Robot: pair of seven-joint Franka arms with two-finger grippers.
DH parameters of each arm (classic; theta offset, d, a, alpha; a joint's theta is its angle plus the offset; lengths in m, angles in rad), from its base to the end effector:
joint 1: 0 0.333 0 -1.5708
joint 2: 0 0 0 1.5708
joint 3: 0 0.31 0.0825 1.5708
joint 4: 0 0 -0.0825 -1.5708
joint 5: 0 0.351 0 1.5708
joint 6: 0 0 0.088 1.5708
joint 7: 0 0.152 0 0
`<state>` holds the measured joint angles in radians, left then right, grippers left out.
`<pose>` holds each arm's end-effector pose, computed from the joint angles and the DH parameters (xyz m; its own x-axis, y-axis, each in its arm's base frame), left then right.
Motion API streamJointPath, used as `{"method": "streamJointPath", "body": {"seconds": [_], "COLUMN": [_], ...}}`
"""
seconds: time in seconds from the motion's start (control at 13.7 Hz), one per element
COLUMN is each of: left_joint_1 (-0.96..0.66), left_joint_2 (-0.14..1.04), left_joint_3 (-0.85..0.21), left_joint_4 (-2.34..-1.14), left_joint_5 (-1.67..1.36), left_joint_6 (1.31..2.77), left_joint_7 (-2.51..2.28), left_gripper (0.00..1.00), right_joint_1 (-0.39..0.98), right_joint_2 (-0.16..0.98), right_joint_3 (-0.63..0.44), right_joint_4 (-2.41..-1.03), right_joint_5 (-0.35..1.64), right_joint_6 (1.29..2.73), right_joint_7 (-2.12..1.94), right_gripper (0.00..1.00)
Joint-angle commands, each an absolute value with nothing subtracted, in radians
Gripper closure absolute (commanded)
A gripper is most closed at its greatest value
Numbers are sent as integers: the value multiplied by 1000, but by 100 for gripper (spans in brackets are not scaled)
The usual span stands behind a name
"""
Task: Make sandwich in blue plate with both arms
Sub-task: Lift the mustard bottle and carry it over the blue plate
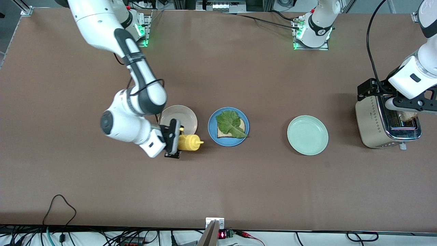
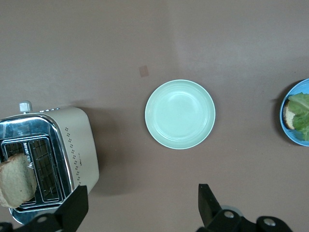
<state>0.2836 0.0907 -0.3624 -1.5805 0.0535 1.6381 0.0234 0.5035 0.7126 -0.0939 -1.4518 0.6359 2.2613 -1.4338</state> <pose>0.5490 -0.0284 0.5294 0.9941 -0.1051 -0.0277 -0.1057 -0.9942 -0.0205 0.6327 0.3266 0.2523 0.0884 0.8930 0.4412 0.9961 -0.0779 -0.0419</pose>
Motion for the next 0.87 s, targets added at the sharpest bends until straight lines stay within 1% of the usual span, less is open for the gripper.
{"method": "streamJointPath", "body": {"seconds": [0.0,0.51,0.8], "left_joint_1": [293,291,293], "left_joint_2": [87,87,87], "left_joint_3": [-365,-368,-368], "left_joint_4": [-1577,-1575,-1577], "left_joint_5": [21,20,20], "left_joint_6": [1628,1628,1628], "left_joint_7": [46,46,46], "left_gripper": [0,0,0], "right_joint_1": [549,669,712], "right_joint_2": [681,681,683], "right_joint_3": [-104,-106,-106], "right_joint_4": [-1471,-1443,-1443], "right_joint_5": [528,45,-110], "right_joint_6": [2269,2258,2229], "right_joint_7": [-1323,-965,-876], "right_gripper": [100,100,100]}}
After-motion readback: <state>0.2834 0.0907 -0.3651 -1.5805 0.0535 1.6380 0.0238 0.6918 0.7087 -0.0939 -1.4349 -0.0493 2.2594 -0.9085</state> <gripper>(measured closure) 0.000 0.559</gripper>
